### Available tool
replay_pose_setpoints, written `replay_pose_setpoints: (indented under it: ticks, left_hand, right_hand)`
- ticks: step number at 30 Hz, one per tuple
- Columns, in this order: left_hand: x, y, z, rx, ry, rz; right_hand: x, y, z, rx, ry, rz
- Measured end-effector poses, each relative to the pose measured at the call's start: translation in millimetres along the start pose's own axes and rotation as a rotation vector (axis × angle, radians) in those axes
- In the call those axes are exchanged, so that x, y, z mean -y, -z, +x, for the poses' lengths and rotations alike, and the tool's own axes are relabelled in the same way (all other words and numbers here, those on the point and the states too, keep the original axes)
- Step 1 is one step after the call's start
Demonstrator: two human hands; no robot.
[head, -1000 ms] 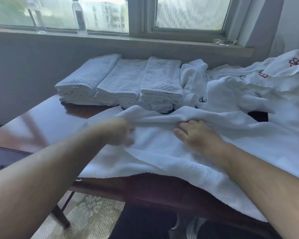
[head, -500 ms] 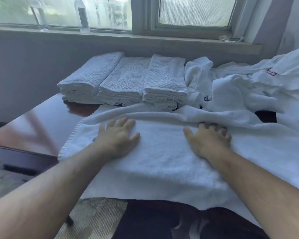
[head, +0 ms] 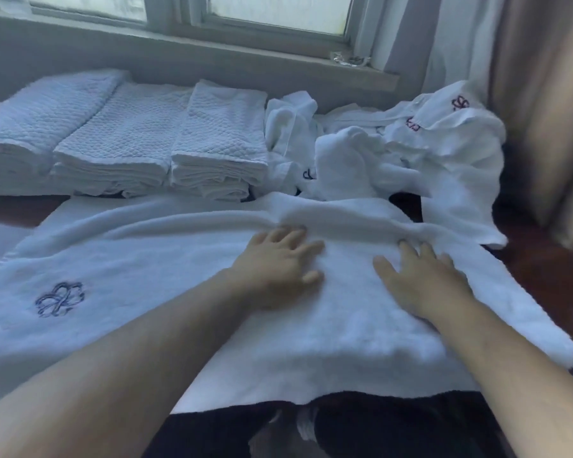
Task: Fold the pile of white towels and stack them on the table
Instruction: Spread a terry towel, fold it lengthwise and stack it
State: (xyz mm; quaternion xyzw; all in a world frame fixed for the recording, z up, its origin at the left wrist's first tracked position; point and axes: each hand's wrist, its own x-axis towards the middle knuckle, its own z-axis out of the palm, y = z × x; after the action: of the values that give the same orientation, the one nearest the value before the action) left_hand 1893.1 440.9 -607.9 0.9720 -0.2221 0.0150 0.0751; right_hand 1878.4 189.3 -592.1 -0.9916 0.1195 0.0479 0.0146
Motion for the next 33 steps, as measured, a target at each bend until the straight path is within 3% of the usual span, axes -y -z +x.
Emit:
replay_pose_setpoints:
  ticks: [2, 6, 9, 13, 14, 17, 20, 23, 26, 27, 28, 30, 31, 32, 33]
  left_hand:
    - [-8.0, 5.9, 9.2, -0.023, 0.026, 0.040]
    - [-18.3, 13.6, 26.8, -0.233, 0.050, 0.054]
    - [-14.2, -1.8, 23.0, -0.143, 0.027, 0.019]
    - [-10.1, 5.5, 38.4, -0.128, 0.075, 0.060]
    - [-12.6, 11.0, 46.4, -0.145, 0.117, 0.035]
    - [-20.7, 10.5, 64.2, -0.270, 0.215, 0.005]
    - [-17.9, -5.0, 71.0, -0.391, 0.166, -0.085]
    - [-12.1, -10.1, 73.9, -0.396, 0.061, -0.133]
    - [-11.5, -11.2, 75.2, -0.360, 0.076, -0.143]
    - [-11.6, -12.1, 75.1, -0.352, 0.083, -0.142]
    - [-11.6, -12.4, 74.8, -0.356, 0.088, -0.144]
    - [-12.9, -11.3, 72.9, -0.387, 0.079, -0.162]
    - [-13.2, -10.8, 72.1, -0.404, 0.070, -0.171]
    - [-13.2, -11.1, 71.4, -0.413, 0.065, -0.174]
    - [-13.0, -11.9, 70.7, -0.413, 0.068, -0.173]
  right_hand:
    - [-4.4, 7.3, 0.1, -0.126, 0.002, -0.057]
    - [1.4, 20.5, 15.0, -0.396, 0.073, 0.045]
    - [6.2, 12.8, 23.5, -0.344, 0.041, 0.125]
    - [-0.5, 8.0, 38.7, -0.615, 0.124, 0.192]
    - [-3.4, 12.4, 45.7, -0.587, 0.148, 0.257]
    - [-11.6, 25.6, 65.4, -0.289, 0.117, 0.310]
    - [-16.3, 37.0, 74.3, -0.053, 0.122, 0.284]
    - [-16.5, 45.4, 78.4, 0.106, 0.189, 0.273]
    - [-13.8, 51.8, 79.2, 0.143, 0.150, 0.231]
    - [-10.6, 53.2, 78.0, 0.066, 0.125, 0.217]
    - [-7.8, 52.5, 76.9, -0.114, 0.097, 0.207]
    - [0.4, 45.9, 66.1, -0.675, 0.060, 0.265]
    - [5.5, 39.6, 57.7, -0.866, 0.060, 0.333]
    - [9.9, 31.4, 51.3, -0.919, 0.046, 0.401]
    - [13.9, 22.4, 45.5, -0.842, 0.015, 0.437]
